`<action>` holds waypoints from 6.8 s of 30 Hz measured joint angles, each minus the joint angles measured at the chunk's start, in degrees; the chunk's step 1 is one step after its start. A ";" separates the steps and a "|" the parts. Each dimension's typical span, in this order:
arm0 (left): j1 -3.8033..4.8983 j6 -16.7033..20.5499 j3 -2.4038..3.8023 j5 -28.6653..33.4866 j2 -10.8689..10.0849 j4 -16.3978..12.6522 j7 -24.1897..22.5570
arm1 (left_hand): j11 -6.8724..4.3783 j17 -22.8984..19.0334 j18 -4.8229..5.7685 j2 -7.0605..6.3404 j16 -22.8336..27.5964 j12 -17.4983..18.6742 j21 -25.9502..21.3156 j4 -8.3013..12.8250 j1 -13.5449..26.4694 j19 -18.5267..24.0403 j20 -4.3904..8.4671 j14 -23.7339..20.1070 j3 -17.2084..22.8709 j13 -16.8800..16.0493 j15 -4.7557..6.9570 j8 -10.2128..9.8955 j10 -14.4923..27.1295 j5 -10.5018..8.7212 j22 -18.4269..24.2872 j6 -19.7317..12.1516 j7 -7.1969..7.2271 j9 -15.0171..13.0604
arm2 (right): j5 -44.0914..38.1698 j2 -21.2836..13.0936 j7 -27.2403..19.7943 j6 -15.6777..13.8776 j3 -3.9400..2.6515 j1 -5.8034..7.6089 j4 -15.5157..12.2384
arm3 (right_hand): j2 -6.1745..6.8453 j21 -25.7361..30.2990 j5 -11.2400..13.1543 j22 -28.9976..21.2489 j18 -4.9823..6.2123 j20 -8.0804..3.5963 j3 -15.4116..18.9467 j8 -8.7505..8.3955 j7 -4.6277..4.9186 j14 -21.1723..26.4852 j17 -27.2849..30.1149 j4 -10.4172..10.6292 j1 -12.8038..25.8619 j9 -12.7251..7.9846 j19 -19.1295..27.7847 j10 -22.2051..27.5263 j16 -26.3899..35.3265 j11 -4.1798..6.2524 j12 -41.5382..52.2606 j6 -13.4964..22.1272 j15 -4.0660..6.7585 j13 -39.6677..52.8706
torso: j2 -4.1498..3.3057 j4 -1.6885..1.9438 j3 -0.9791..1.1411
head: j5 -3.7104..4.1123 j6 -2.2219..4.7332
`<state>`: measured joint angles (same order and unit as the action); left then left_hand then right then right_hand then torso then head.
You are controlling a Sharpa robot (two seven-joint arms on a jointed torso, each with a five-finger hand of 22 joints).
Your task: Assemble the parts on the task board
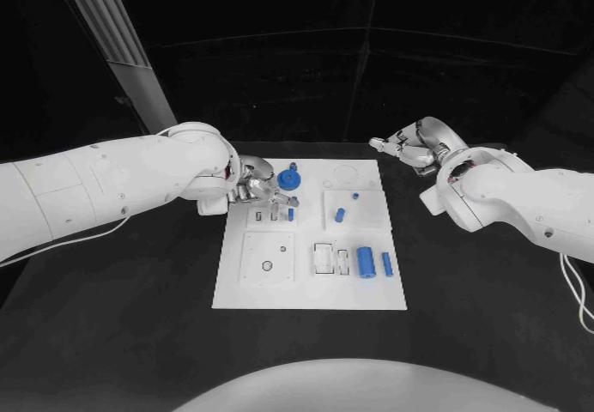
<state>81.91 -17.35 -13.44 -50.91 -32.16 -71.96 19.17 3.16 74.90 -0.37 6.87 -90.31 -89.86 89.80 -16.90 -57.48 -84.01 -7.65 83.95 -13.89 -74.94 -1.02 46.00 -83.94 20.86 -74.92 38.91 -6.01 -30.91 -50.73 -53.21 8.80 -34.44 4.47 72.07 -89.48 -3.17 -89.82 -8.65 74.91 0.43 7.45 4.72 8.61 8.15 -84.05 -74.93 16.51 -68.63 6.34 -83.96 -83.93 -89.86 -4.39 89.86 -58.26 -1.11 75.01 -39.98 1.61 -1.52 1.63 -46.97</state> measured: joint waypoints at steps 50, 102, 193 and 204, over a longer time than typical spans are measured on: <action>-1.33 -2.65 0.01 -0.13 5.91 5.12 5.39 | 0.00 0.00 -0.01 0.92 0.00 0.00 -0.49 0.16 -1.53 0.01 -0.01 0.00 -0.15 0.00 -0.01 -1.60 0.00 1.30 0.00 -0.01 0.00 -2.32 | -0.36 1.61 2.78 1.72 0.04 -0.05 1.35 | -0.24 0.00 -0.54 0.00 0.00 0.00 0.15 0.00 0.21 0.00 0.02 0.16 -0.22 0.01 0.00 0.00 0.00 -0.01 0.00 0.20 0.00 0.00 | 0.05 0.14 -0.02 | 0.53 -0.99; -1.79 -3.73 0.02 -0.16 6.89 6.00 5.22 | -0.61 0.00 -0.01 0.28 0.00 0.00 -0.49 0.23 -7.50 0.04 0.36 0.13 0.41 0.00 0.53 -4.43 -0.21 9.80 0.00 1.14 0.70 -6.86 | -0.91 2.16 5.18 2.85 0.05 -0.07 1.68 | -0.46 0.00 -0.54 0.00 0.00 0.01 0.31 0.00 0.02 0.00 0.03 -0.01 -0.45 0.00 0.00 0.00 0.00 0.00 0.00 0.38 0.00 0.00 | 0.05 0.12 -0.02 | 1.03 -1.42; 1.89 -3.35 0.03 5.25 1.70 3.35 1.66 | -2.66 0.00 -0.02 -9.24 0.00 0.00 -0.77 2.33 -20.35 -0.09 2.14 0.01 23.17 0.00 2.46 -6.94 -0.21 25.27 0.00 2.69 1.82 -17.57 | -2.27 3.17 7.85 4.28 0.08 -0.15 3.04 | -0.54 0.00 -1.08 0.00 0.00 0.01 1.25 0.49 0.24 0.00 -0.01 0.15 -2.17 0.08 0.00 0.00 0.00 0.00 0.00 0.98 0.00 0.00 | 0.14 0.18 0.04 | 0.32 -1.81; 2.62 -6.78 0.04 8.68 -0.13 2.78 6.64 | -2.65 0.00 -0.01 -9.31 0.00 0.00 -0.90 2.13 -20.43 0.11 2.34 0.00 23.97 0.00 2.45 -7.39 -0.21 23.56 0.00 2.69 1.82 -17.97 | -2.32 3.21 7.90 4.29 0.08 -0.16 3.08 | -0.77 0.00 -1.08 0.00 0.00 0.01 1.25 0.49 0.45 0.00 -0.01 0.15 -2.40 0.08 0.00 0.00 0.00 -0.01 0.00 1.18 0.00 0.00 | 0.08 0.12 0.02 | -0.12 -1.78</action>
<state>84.53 -24.13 -13.40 -42.23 -32.29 -69.17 25.81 0.51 74.90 -0.38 -2.44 -90.31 -89.86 88.90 -14.77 -77.91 -83.90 -5.31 83.95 10.09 -74.94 1.43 38.61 -84.15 44.42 -74.91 41.60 -4.20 -48.89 -53.05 -49.99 16.69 -30.15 4.55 71.91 -86.40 -3.95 -89.82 -9.73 74.91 0.43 7.46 5.97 9.10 8.60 -84.05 -74.94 16.65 -71.04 6.42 -83.96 -83.93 -89.86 -4.39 89.86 -57.08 -1.11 75.01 -39.91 1.72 -1.50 1.52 -48.75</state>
